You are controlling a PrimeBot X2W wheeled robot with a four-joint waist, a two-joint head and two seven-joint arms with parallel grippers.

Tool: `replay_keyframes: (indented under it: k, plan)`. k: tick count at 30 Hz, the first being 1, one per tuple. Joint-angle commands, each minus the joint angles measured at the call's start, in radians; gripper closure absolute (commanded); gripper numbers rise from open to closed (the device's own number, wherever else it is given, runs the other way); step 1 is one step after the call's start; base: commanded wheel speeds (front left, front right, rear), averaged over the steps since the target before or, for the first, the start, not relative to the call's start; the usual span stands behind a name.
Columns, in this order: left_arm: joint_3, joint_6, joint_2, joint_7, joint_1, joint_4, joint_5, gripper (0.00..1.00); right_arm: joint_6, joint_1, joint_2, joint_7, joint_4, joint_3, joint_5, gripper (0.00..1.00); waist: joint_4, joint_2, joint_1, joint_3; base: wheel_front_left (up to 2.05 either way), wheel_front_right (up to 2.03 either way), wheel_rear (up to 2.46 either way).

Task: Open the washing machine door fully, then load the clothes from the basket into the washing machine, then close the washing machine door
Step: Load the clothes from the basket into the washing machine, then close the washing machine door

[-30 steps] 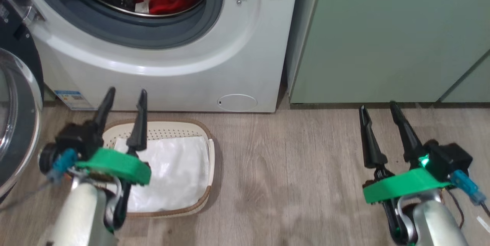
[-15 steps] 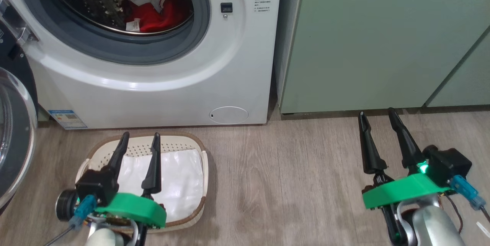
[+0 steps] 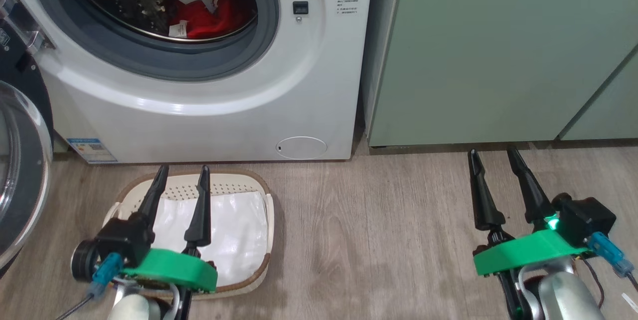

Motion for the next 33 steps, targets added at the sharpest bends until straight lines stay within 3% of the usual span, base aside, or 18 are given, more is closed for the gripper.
replay_keyframes:
  k: [1, 33]
  plan:
    - [0.039, -0.006, -0.005, -0.01, -0.042, -0.039, 0.012, 0.0, 0.0, -0.024, -0.002, -0.009, -0.038, 0.023, 0.002, 0.0, 0.001, 0.0, 0.0001, 0.0, 0.0, 0.0, 0.0]
    - [0.037, 0.004, -0.009, -0.01, -0.043, -0.018, -0.011, 0.0, 0.0, -0.026, -0.002, -0.009, -0.032, 0.027, 0.006, 0.0, 0.013, 0.0, 0.0001, -0.002, 0.0, 0.0, 0.0]
